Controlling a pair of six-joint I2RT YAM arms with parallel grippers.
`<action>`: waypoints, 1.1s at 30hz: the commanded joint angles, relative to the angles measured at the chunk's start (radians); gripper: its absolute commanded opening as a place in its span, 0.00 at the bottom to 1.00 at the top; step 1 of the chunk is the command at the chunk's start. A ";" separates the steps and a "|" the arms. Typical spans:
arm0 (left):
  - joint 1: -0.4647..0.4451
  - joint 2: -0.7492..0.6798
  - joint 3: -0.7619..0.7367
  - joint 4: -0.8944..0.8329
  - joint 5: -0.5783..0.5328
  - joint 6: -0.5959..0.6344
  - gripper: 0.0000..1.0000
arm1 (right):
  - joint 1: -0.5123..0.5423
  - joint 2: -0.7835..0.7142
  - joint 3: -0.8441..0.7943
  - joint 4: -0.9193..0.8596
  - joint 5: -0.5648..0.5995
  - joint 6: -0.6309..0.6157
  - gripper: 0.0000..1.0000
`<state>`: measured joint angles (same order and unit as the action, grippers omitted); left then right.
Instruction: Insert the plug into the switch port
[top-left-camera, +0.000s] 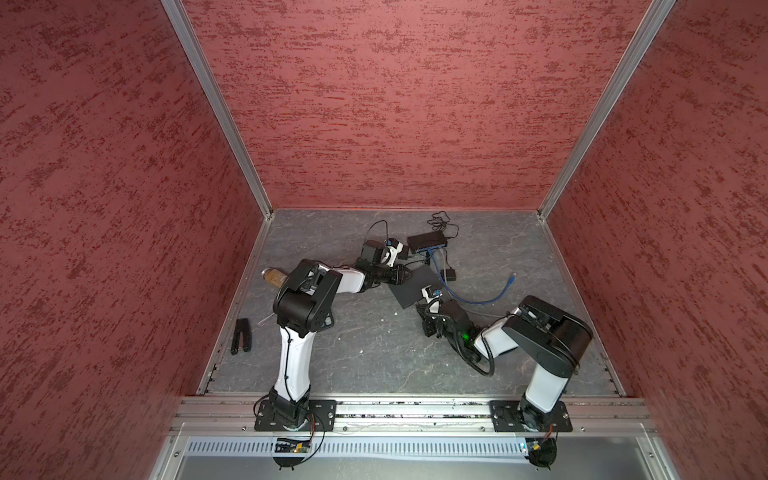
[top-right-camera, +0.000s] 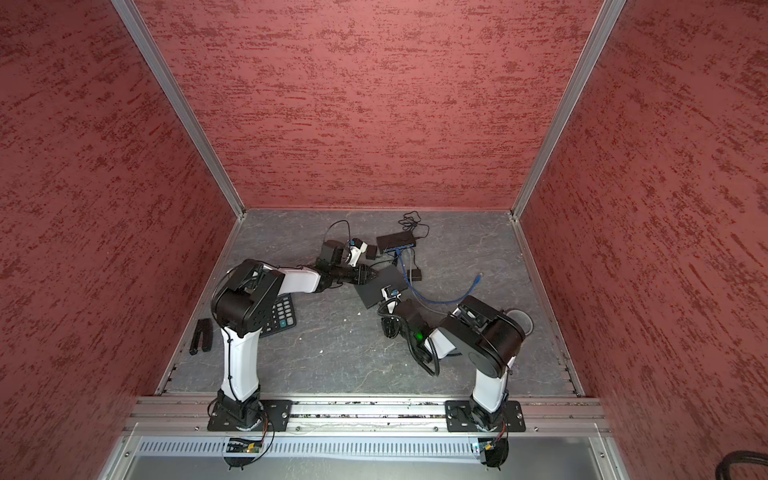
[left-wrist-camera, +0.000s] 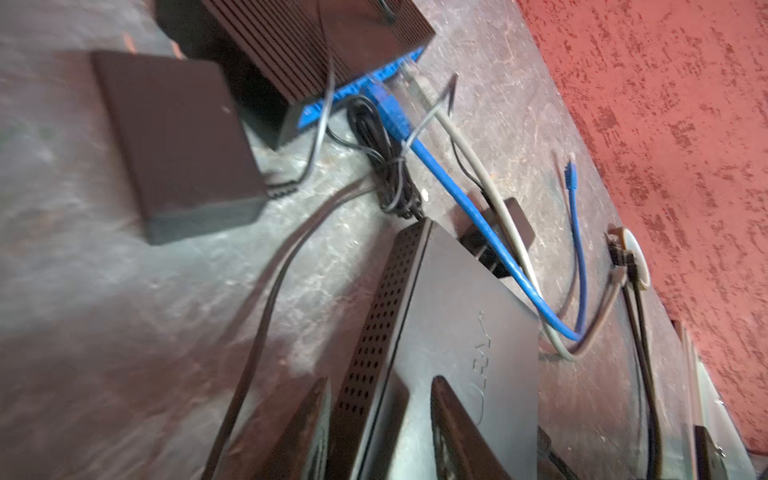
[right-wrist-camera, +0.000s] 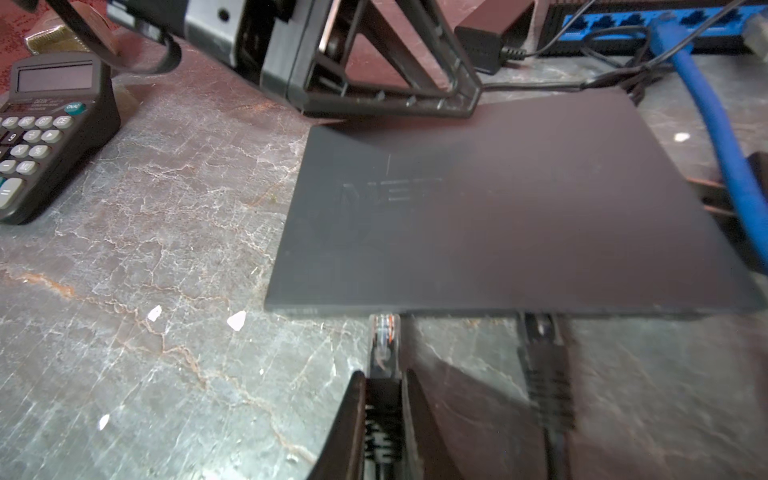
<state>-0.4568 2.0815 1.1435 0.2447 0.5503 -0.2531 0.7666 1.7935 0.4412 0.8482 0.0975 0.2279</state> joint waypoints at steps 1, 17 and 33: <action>-0.050 0.054 -0.019 -0.117 0.053 0.002 0.41 | -0.008 0.008 0.017 0.062 -0.006 -0.002 0.09; -0.070 0.072 -0.001 -0.147 0.060 0.017 0.40 | -0.015 -0.001 -0.020 0.161 0.032 0.003 0.09; -0.093 0.086 0.003 -0.155 0.067 0.014 0.40 | -0.015 0.030 -0.031 0.279 0.026 -0.003 0.09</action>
<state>-0.4877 2.1010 1.1721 0.2226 0.5476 -0.2279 0.7609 1.8103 0.3706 0.9871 0.0971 0.2276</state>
